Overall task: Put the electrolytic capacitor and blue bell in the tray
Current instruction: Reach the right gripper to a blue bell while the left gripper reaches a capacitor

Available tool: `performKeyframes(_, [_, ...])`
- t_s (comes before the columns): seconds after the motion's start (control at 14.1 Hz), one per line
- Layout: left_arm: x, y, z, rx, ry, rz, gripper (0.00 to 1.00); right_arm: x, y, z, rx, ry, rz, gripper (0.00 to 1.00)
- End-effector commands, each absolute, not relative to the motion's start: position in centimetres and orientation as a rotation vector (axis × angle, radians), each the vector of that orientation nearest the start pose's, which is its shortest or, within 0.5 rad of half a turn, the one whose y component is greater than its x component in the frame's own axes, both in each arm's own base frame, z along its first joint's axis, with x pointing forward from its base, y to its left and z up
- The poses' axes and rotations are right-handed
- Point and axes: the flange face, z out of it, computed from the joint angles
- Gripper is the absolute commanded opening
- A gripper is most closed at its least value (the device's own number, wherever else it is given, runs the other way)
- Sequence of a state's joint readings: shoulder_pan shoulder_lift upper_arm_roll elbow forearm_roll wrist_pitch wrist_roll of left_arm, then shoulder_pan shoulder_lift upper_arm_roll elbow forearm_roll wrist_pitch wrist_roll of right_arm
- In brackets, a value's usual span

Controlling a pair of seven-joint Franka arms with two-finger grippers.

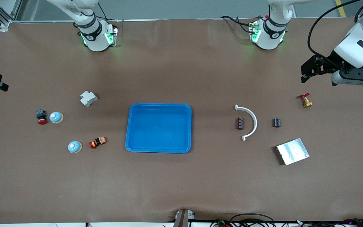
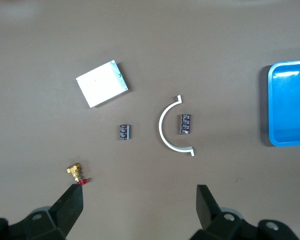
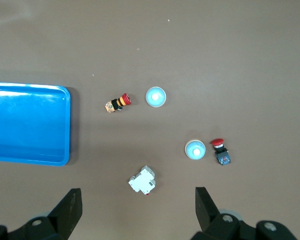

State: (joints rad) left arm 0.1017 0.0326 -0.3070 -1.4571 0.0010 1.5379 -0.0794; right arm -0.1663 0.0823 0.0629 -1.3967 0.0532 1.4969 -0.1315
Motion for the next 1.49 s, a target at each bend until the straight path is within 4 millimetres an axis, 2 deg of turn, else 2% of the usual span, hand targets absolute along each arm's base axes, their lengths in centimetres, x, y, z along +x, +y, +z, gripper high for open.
performKeyframes(0.0, [54.7,-11.2,66.2,-3.166,0.188,-0.069,1.00,56.2,-4.5,65.8,-3.113,0.053,0.001,1.00])
performKeyframes(0.28, [54.5,-12.1,66.3,-3.165,0.208,-0.071,1.00,56.1,-4.6,65.9,-3.115,0.066,0.002,1.00])
performKeyframes(0.5, [54.5,-12.6,65.3,-3.174,0.219,-0.037,1.00,56.1,-4.6,66.0,-3.117,0.064,-0.005,1.00])
performKeyframes(0.64, [54.5,-13.2,63.7,-3.187,0.213,0.007,1.00,56.8,-5.1,64.8,-3.109,0.063,0.008,1.00])
performKeyframes(0.78, [54.8,-13.9,61.8,-3.211,0.178,0.007,1.00,59.2,-5.5,61.1,-3.103,0.064,0.065,1.00])
performKeyframes(0.92, [55.0,-15.4,59.4,-3.216,0.134,0.000,1.00,62.0,-5.4,57.8,-3.104,0.056,0.019,1.00])
performKeyframes(1.06, [55.2,-16.9,56.8,-3.223,0.077,-0.025,1.00,65.0,-5.0,51.7,-3.102,0.041,0.072,1.00])
performKeyframes(1.27, [55.2,-19.2,52.4,-3.225,0.050,-0.060,1.00,69.1,-6.2,42.5,-3.154,0.035,0.044,1.00])
performKeyframes(1.42, [55.0,-20.7,49.3,-3.232,0.044,-0.076,1.00,70.0,-6.4,37.0,-3.160,0.036,0.032,1.00])
